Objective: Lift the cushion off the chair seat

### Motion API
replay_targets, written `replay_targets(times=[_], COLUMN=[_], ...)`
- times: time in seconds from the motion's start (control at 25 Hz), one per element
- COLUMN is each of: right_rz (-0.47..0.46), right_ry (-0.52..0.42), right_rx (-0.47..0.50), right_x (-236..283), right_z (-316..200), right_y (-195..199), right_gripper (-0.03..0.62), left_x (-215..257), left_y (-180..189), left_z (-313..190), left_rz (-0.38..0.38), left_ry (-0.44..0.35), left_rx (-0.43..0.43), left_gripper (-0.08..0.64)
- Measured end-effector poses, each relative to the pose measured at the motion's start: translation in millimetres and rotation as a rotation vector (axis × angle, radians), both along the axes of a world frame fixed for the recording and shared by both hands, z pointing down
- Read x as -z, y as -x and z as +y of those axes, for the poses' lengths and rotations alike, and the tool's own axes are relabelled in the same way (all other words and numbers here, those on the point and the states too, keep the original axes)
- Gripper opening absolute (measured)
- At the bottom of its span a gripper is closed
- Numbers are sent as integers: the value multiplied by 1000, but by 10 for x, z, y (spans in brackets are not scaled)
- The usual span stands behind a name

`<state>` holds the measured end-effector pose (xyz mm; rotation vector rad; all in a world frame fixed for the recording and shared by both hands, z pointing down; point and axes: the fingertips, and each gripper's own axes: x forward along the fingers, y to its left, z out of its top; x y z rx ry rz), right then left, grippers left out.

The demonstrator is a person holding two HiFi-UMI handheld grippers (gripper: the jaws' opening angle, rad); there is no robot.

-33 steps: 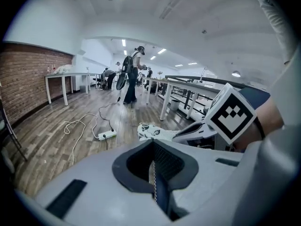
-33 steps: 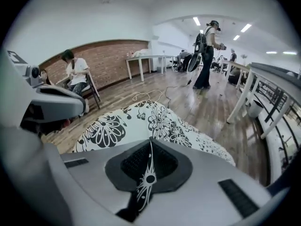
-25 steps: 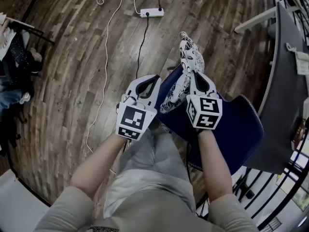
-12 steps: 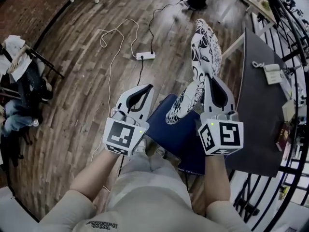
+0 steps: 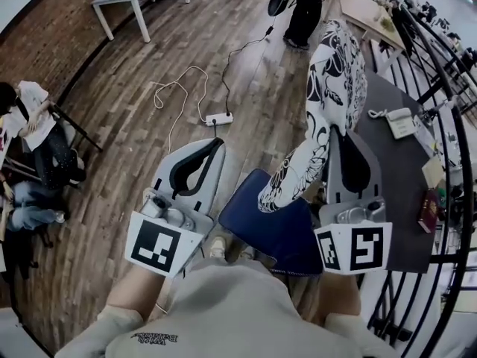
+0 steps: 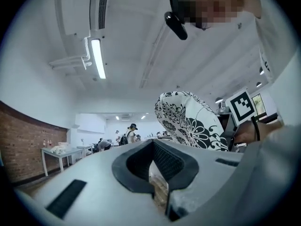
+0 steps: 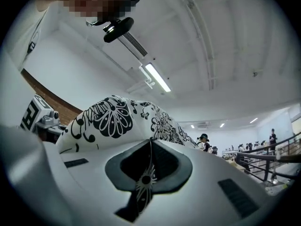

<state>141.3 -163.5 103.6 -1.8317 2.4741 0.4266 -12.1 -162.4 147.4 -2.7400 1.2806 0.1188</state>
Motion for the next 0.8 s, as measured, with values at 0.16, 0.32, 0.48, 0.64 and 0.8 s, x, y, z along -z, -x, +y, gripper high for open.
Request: replay_targets(times=[0.16,0.32,0.48,0.64,0.8], right_rz=[-24,-8,-9,-11,-13], right_ry=[-9,11,34,78,108], right_rx=[11,5,10,8,-5], right_x=[216,79,-191,-374,-463], right_z=[123,264,333,282,250], right_y=[35,70,138,134,124], right_gripper=[6,6,6,6,6], left_x=[289,291,57,-94,-191], left_y=[75,59,122,127,115], left_z=[77,228,266,222,201], left_rz=[7,-1,-50,-67,-64], left_ry=[-16,-24,-14,19,47], left_rx=[-5,-28,12,26,3], left_gripper=[5,5,5,5,5])
